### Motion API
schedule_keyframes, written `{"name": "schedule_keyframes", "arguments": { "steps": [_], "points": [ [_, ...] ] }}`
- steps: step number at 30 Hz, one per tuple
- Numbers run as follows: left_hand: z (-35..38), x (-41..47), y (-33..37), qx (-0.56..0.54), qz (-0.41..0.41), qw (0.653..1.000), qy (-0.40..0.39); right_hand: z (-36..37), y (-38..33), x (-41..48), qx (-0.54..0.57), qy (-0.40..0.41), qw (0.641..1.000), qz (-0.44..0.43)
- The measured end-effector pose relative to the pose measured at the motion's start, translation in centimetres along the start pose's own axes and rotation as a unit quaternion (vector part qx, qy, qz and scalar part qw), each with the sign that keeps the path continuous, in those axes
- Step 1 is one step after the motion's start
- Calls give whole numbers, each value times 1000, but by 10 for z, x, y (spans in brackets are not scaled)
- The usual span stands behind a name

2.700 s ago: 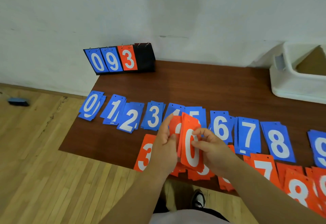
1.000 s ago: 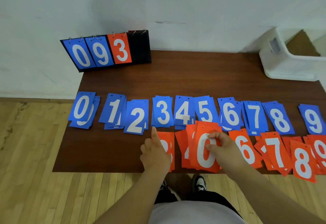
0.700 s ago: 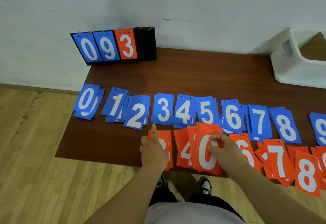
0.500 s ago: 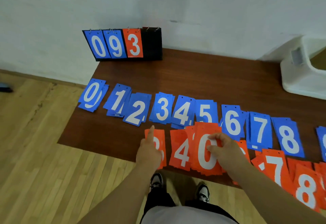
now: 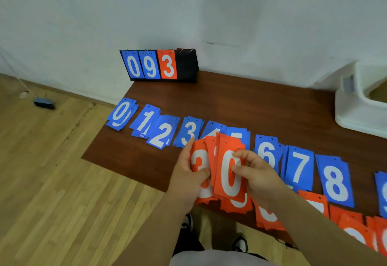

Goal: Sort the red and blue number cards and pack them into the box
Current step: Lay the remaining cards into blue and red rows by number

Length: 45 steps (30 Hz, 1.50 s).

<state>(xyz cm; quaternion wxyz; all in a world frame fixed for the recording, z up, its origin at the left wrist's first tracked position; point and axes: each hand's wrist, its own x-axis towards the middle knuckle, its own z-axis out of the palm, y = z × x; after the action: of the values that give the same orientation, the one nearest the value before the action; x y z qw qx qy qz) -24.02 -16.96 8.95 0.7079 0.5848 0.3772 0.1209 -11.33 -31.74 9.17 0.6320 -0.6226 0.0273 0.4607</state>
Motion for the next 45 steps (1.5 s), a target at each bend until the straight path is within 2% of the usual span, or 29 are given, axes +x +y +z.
{"name": "schedule_keyframes", "arguments": {
  "steps": [4, 7, 12, 16, 23, 26, 30, 33, 35, 38, 45],
  "points": [
    [26, -8, 5, -28, -7, 999, -33, -23, -3, -13, 28, 7, 999, -15],
    [45, -16, 6, -77, -40, 996, -36, -38, -3, -24, 45, 12, 999, -14],
    [66, -26, 0, 11, -68, 998, 0, -53, 4, -36, 49, 34, 998, -11],
    [72, -28, 1, 55, -25, 998, -35, -50, 5, -43, 32, 55, 998, -10],
    [71, -7, -6, 25, -117, 987, -104, -33, 11, -40, -81, 86, 993, -23],
    [50, 19, -10, 149, -74, 984, -59, -39, 10, -34, -160, 148, 975, -36],
    [-1, 43, -50, 411, -102, 906, 14, -46, 20, -26, -208, 230, 950, -31],
    [-8, 48, -78, 502, -142, 853, 18, -44, 33, -21, -223, 256, 940, -23],
    [-2, 51, -87, 534, -155, 830, 31, -42, 43, -21, -237, 263, 935, -14],
    [10, 55, -95, 533, -158, 830, 50, -46, 53, -21, -267, 257, 929, -4],
    [20, 54, -102, 479, -168, 859, 66, -66, 50, -5, -290, 206, 934, 5]
  ]
}}
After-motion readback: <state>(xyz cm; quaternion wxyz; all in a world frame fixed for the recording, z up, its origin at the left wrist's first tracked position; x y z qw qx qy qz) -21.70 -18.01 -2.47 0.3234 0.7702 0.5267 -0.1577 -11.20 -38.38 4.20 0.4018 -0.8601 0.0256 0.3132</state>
